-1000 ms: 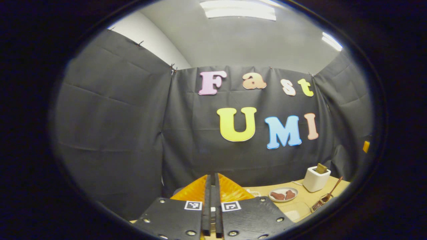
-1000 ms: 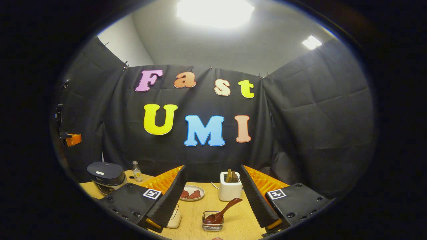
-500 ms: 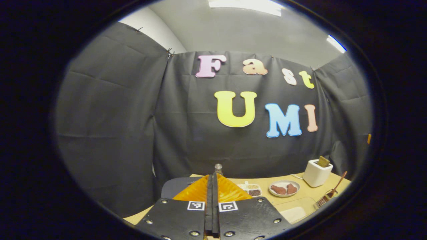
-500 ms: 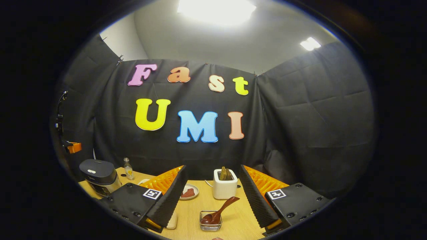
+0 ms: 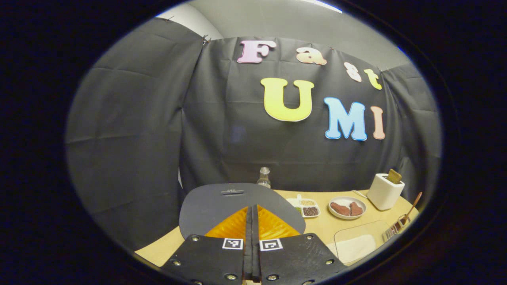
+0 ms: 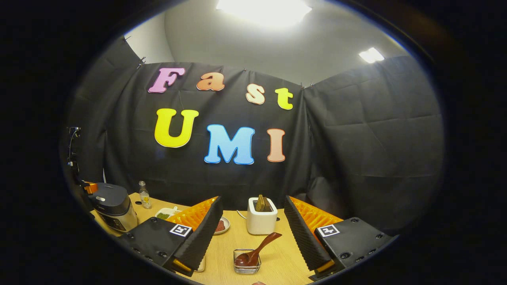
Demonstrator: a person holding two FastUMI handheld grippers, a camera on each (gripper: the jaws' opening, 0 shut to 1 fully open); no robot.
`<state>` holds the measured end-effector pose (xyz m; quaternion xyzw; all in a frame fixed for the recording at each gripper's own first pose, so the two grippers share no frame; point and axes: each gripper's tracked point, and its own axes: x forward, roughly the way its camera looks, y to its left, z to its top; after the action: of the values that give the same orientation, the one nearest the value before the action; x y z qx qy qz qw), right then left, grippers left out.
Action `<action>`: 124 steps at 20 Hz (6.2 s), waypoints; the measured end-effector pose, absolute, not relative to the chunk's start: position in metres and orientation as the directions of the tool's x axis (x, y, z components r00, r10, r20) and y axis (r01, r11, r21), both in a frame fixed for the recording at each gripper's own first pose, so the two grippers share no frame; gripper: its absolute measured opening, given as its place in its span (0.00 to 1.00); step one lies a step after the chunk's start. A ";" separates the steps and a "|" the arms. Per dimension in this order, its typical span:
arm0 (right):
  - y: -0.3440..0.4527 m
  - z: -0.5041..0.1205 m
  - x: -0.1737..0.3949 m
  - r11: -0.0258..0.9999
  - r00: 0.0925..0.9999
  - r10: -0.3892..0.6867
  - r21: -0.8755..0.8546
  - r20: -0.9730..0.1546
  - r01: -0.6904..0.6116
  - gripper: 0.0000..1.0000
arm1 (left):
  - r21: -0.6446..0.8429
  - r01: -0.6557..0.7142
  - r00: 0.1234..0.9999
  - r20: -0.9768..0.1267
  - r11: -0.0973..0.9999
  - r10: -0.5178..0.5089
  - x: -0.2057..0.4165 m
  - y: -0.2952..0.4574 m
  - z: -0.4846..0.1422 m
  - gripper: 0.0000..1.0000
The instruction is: Close the left gripper, press the button to open the rice cooker; take a wooden spoon from the chopstick holder with the right hand, scoop a spoonful of rice and pour it into the rice cooker, then put the wooden spoon back into the chopstick holder.
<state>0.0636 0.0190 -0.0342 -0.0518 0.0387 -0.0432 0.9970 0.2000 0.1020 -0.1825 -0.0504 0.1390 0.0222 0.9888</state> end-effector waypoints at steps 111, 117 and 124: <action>0.201 -0.243 0.135 0.925 0.877 0.141 -0.254 -0.459 -0.282 0.11 | 0.000 -0.242 0.967 -0.083 0.970 0.241 0.055 0.258 -0.043 0.80; 0.216 -0.264 0.141 0.882 0.893 0.104 -0.374 -0.439 -0.287 0.11 | 0.009 -0.242 0.965 -0.096 0.970 0.242 0.063 0.266 -0.052 0.82; 0.255 -0.284 0.126 0.882 0.851 0.171 -0.307 -0.496 -0.357 0.09 | 0.011 -0.254 0.962 -0.100 0.967 0.253 0.068 0.270 -0.057 0.82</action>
<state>0.1259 0.2552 -0.2839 -0.1979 0.2341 0.1402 0.9415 0.0682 0.2698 -0.0565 -0.0012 0.0504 0.1280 0.9905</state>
